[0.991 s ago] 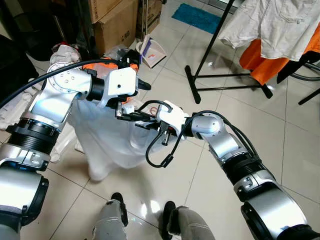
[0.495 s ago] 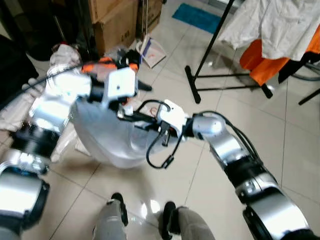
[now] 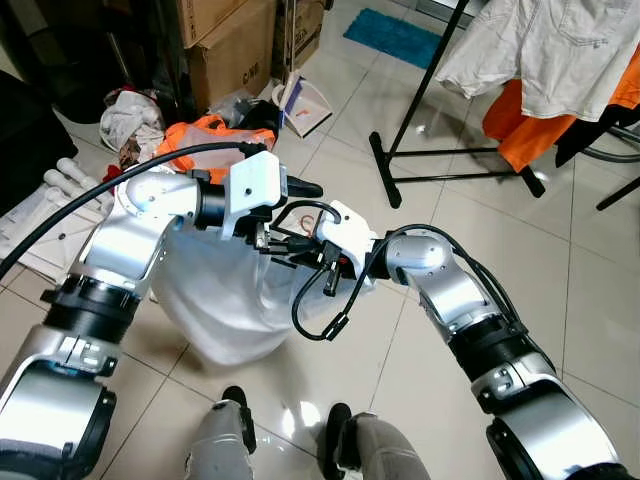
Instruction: Hang hanger
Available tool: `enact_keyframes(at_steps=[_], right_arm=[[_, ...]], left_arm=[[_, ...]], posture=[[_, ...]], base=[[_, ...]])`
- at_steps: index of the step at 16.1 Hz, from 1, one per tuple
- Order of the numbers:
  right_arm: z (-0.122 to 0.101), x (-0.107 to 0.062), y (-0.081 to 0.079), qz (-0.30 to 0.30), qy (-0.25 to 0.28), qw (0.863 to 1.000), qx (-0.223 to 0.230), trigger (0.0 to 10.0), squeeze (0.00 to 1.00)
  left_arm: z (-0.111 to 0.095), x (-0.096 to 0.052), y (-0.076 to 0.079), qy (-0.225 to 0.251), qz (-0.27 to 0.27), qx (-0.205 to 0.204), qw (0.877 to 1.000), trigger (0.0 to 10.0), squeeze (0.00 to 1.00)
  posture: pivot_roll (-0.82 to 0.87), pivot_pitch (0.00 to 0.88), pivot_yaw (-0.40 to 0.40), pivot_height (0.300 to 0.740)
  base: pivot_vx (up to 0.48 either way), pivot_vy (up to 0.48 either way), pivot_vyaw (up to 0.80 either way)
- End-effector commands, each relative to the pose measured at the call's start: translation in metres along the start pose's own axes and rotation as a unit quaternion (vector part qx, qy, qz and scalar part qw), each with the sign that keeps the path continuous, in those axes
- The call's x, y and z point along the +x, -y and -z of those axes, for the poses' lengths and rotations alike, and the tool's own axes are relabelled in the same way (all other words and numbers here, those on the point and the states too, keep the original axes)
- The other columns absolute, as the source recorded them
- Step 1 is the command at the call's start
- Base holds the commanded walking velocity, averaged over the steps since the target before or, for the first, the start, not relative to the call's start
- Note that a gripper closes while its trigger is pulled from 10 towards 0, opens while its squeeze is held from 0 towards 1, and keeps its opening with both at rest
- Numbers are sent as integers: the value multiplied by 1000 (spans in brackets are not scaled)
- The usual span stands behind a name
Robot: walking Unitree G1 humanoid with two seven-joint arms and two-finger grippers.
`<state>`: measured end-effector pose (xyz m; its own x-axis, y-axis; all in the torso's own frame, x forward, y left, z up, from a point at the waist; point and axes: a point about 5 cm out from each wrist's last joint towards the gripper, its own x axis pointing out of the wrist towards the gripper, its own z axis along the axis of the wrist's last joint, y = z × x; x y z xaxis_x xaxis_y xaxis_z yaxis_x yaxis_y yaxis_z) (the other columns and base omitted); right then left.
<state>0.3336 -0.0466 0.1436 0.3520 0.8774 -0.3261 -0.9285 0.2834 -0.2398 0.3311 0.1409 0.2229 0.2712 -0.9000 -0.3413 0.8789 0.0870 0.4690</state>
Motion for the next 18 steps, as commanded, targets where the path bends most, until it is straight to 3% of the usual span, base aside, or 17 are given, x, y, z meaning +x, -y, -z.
enact_keyframes(at_steps=[1, 10, 18], right_arm=[[-28, -7, 7, 9, 70, 997, -23, 0, 0], [-26, -12, 12, 18, 69, 997, -11, 0, 0], [-28, -14, 18, 37, 84, 996, 21, 0, 0]], left_arm=[[19, 1, 12, -28, 22, -39, 999, 0, 0], [32, -21, 12, -61, 10, -58, 996, 0, 0], [27, -20, 14, -34, 10, -81, 996, 0, 0]], posture=[[-11, 233, -135, 740], [-5, 239, -132, 740], [-3, 236, -138, 740]], base=[[0, 0, 0], [0, 0, 0], [0, 0, 0]])
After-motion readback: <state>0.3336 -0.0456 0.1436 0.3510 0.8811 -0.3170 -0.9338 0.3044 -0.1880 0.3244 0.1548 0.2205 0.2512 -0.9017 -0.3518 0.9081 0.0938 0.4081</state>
